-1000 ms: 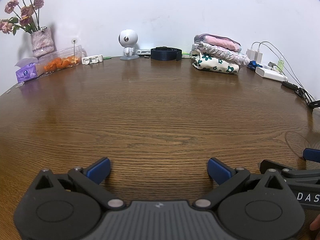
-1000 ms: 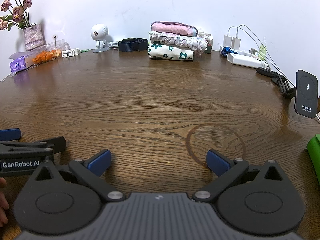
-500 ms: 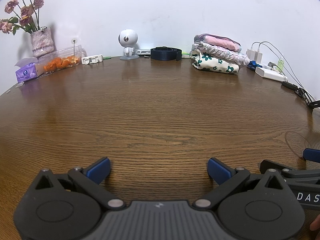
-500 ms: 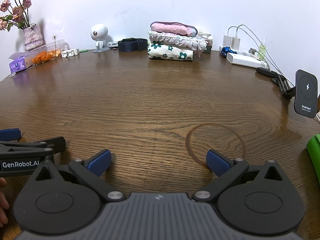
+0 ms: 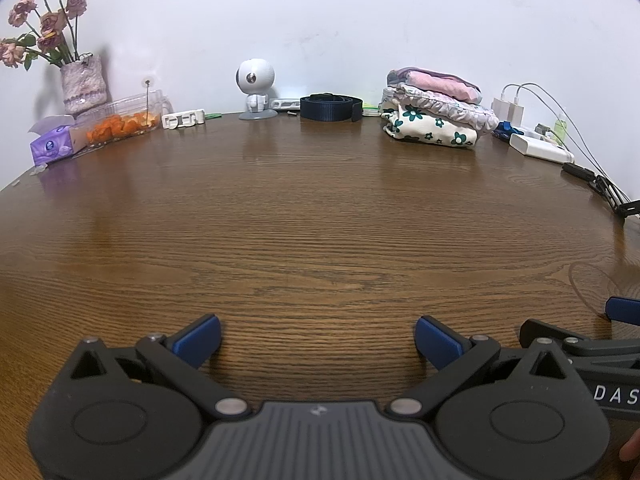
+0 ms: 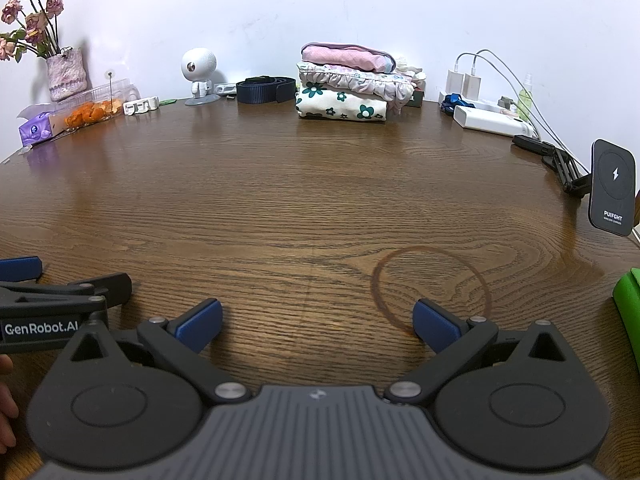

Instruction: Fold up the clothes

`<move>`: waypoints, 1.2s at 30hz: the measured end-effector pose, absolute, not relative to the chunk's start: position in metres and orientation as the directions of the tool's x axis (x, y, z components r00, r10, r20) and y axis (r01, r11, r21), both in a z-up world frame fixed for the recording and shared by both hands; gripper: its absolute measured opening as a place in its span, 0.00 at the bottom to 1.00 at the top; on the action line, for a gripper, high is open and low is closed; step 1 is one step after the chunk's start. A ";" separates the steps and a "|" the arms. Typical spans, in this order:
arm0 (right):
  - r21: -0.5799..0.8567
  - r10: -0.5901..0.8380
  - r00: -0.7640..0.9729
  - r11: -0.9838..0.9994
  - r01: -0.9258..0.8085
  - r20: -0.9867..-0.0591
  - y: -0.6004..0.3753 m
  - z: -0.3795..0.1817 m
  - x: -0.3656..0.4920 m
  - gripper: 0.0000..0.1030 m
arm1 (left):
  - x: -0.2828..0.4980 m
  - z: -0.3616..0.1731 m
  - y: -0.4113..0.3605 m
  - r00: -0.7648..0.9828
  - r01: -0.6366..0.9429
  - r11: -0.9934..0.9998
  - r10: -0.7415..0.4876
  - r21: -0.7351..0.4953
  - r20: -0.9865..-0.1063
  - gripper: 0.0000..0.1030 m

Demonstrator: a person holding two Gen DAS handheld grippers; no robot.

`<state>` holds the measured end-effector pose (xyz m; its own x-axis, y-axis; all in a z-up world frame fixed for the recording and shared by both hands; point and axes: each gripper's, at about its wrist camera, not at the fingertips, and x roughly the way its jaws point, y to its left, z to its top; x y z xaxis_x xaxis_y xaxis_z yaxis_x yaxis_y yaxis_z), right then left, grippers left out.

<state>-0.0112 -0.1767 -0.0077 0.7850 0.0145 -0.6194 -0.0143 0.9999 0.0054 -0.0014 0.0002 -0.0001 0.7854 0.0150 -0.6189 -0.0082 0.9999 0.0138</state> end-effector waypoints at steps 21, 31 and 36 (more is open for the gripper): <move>0.100 0.165 0.823 0.986 -0.131 -0.544 -0.219 0.039 0.028 1.00 | 0.062 0.063 -0.023 0.825 0.264 0.961 -0.181 0.082 -0.535 0.99; 0.185 0.069 0.837 0.982 0.039 -0.543 -0.302 0.014 0.244 0.98 | 0.305 0.041 -0.079 0.737 0.387 0.922 -0.311 -0.003 -0.600 0.71; 0.204 0.143 0.836 0.978 -0.038 -0.529 -0.305 0.002 0.303 0.82 | 0.363 0.023 -0.084 0.703 0.456 0.890 -0.358 0.003 -0.615 0.48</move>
